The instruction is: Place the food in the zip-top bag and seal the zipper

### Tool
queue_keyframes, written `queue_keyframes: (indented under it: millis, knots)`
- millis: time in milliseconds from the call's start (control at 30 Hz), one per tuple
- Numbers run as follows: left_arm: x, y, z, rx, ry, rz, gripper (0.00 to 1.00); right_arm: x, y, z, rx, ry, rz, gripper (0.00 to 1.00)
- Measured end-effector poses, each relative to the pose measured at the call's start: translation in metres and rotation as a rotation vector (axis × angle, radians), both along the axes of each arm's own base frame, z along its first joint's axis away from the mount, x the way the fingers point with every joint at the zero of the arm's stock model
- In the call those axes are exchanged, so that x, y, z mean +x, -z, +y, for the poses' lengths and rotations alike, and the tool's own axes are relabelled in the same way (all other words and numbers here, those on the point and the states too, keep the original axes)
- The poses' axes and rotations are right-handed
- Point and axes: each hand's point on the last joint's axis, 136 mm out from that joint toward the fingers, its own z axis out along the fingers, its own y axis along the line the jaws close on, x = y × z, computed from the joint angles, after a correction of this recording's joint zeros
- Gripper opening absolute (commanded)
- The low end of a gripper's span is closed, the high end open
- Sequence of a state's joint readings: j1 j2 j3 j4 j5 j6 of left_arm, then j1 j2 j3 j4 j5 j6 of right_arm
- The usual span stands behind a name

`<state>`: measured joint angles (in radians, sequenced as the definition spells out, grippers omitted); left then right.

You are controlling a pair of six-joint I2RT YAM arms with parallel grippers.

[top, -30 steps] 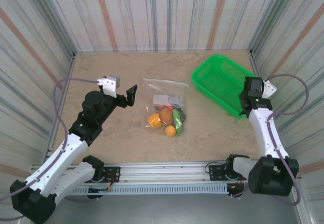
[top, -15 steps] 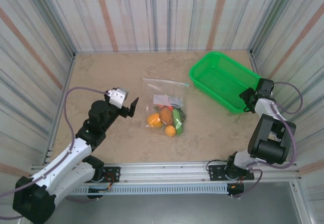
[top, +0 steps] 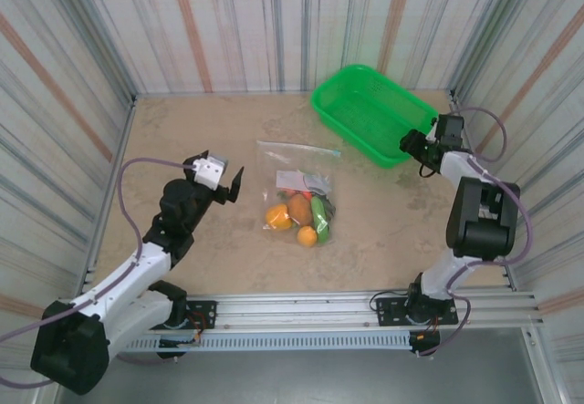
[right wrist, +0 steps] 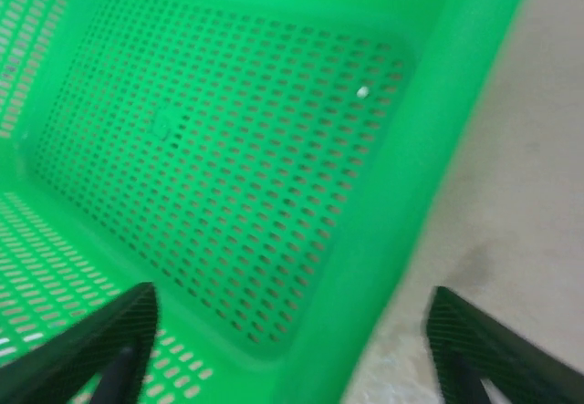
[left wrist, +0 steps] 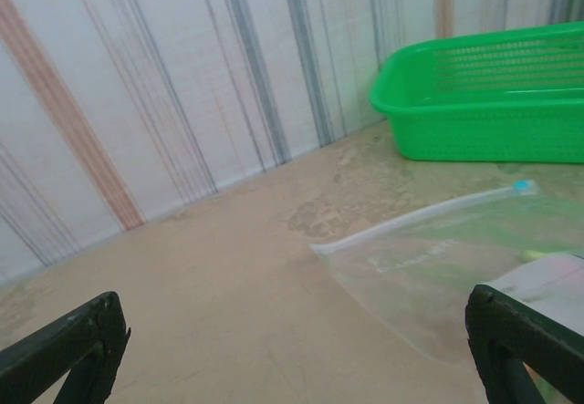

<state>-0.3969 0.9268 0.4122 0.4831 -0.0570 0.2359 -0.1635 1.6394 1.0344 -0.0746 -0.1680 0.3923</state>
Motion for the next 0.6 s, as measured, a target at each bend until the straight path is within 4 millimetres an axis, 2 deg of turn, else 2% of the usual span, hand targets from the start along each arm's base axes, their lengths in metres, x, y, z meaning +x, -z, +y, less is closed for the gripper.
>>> queue_keyframes:
  millis: [100,167,233,300,367,467,600]
  knots:
    - [0.012,0.009,0.013,0.007,-0.051,0.015,0.99,-0.014,-0.043,0.000,-0.114,0.018,-0.096,0.91]
    - [0.020,0.017,0.024,0.007,-0.089,0.036,0.99,-0.026,-0.073,0.008,-0.179,0.007,-0.194,0.87]
    - [0.027,0.025,0.041,-0.017,-0.142,0.058,0.99,-0.044,-0.084,0.021,-0.228,-0.041,-0.267,0.85]
    - [0.033,0.032,0.057,-0.042,-0.188,0.076,0.99,-0.063,-0.074,0.034,-0.263,-0.093,-0.298,0.85]
    - [0.038,0.042,0.071,-0.050,-0.230,0.102,0.99,-0.083,-0.042,0.043,-0.284,-0.138,-0.256,0.85]
    - [0.041,0.054,0.085,-0.068,-0.270,0.134,0.99,-0.106,0.006,0.044,-0.315,-0.169,-0.166,0.86]
    - [0.033,0.074,0.111,-0.104,-0.350,0.174,0.99,-0.124,0.041,0.041,-0.361,-0.184,-0.126,0.86]
